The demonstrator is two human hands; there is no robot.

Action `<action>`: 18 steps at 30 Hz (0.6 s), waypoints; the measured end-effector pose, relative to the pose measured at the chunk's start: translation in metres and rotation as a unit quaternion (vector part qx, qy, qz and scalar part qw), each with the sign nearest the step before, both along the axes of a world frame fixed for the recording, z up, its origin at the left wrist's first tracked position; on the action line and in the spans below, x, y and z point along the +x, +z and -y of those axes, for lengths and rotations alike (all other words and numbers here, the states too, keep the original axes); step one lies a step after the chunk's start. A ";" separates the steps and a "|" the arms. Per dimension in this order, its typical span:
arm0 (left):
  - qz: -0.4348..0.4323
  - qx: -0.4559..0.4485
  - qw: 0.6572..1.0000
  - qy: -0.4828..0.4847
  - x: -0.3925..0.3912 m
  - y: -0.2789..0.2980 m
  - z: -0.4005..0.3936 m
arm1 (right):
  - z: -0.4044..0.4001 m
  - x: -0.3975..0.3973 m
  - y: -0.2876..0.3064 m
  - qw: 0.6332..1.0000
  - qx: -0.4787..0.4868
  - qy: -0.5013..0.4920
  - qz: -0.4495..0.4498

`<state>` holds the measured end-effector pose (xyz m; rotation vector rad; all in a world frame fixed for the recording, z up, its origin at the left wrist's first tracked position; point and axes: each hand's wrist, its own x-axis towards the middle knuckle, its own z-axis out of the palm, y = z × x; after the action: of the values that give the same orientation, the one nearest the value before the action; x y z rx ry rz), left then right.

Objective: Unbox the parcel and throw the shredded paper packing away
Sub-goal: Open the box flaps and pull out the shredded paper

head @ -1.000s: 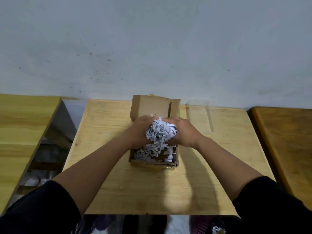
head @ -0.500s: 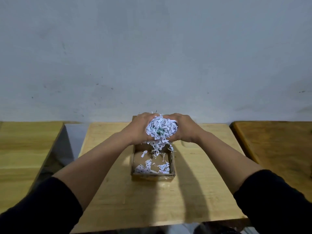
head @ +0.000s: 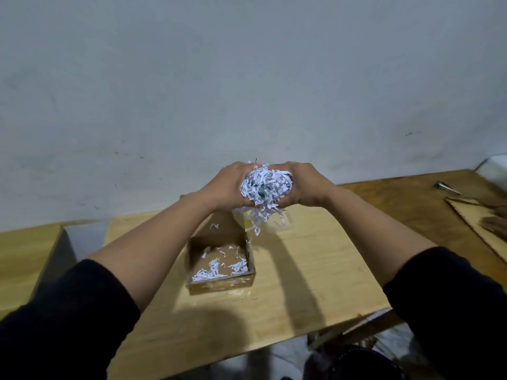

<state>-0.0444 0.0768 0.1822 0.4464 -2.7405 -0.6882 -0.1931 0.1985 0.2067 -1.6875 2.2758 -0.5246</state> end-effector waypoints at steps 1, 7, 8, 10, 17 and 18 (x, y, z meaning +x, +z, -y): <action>0.004 0.004 1.000 -0.005 -0.011 -0.003 -0.006 | -0.008 -0.009 -0.002 1.000 0.001 -0.008 0.003; 0.025 0.047 0.998 -0.021 -0.080 -0.037 -0.050 | -0.054 -0.073 -0.030 0.999 0.042 -0.025 0.022; 0.029 0.058 0.998 -0.022 -0.090 -0.045 -0.058 | -0.061 -0.084 -0.038 0.998 0.050 -0.022 0.028; 0.032 0.083 0.996 -0.018 -0.107 -0.064 -0.073 | -0.072 -0.105 -0.057 0.997 0.066 -0.018 0.046; 0.043 0.160 0.985 0.044 -0.139 -0.140 -0.114 | -0.089 -0.149 -0.142 0.988 0.120 0.015 0.097; 0.049 0.166 0.983 0.054 -0.142 -0.153 -0.117 | -0.091 -0.151 -0.153 0.987 0.124 0.024 0.099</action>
<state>-0.1861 0.1934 0.0287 0.7131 -2.6699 -1.1276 -0.3439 0.2891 0.0537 -1.4956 2.0584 -0.3628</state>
